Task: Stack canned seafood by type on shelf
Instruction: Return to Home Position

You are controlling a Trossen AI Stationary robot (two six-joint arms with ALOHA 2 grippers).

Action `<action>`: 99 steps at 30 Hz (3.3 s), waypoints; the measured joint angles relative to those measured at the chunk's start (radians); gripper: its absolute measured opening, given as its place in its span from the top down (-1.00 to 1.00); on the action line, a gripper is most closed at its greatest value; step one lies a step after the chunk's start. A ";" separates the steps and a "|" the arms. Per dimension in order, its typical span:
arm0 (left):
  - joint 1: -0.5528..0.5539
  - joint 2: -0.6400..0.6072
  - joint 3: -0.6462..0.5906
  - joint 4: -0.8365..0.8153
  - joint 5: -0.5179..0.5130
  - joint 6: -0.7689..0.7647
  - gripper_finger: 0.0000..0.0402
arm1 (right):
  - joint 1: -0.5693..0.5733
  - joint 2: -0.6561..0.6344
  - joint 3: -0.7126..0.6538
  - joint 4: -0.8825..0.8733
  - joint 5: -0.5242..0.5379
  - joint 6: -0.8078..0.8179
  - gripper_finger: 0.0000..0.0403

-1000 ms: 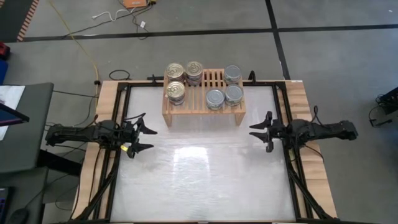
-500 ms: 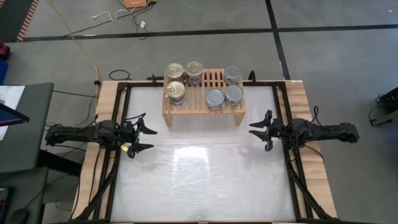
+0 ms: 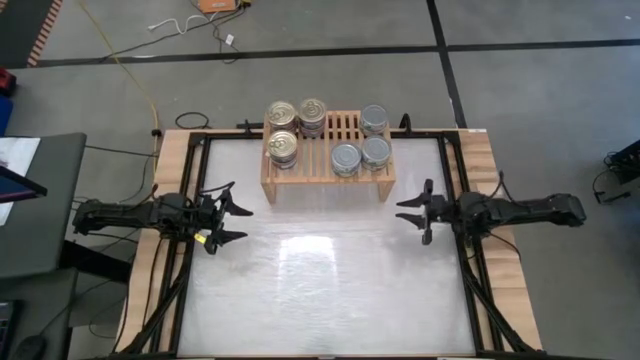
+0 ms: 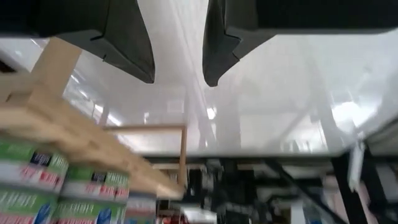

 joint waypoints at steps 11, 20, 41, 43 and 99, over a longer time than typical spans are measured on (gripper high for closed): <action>0.000 0.000 0.000 0.000 0.001 0.000 -0.47 | 0.000 0.125 -0.007 0.123 0.013 0.033 0.19; 0.000 0.000 0.000 0.000 0.001 0.000 -0.47 | 0.000 0.125 -0.022 0.212 0.026 0.017 0.19; 0.000 0.000 0.000 0.000 0.001 0.000 -0.47 | -0.027 0.185 -0.023 0.072 0.025 -0.042 0.19; 0.000 0.000 0.000 0.000 0.001 0.000 -0.47 | -0.027 0.211 -0.023 0.070 0.025 -0.042 0.19; 0.000 0.000 0.000 0.000 0.001 0.000 -0.47 | -0.025 0.278 -0.024 0.064 0.024 0.097 0.19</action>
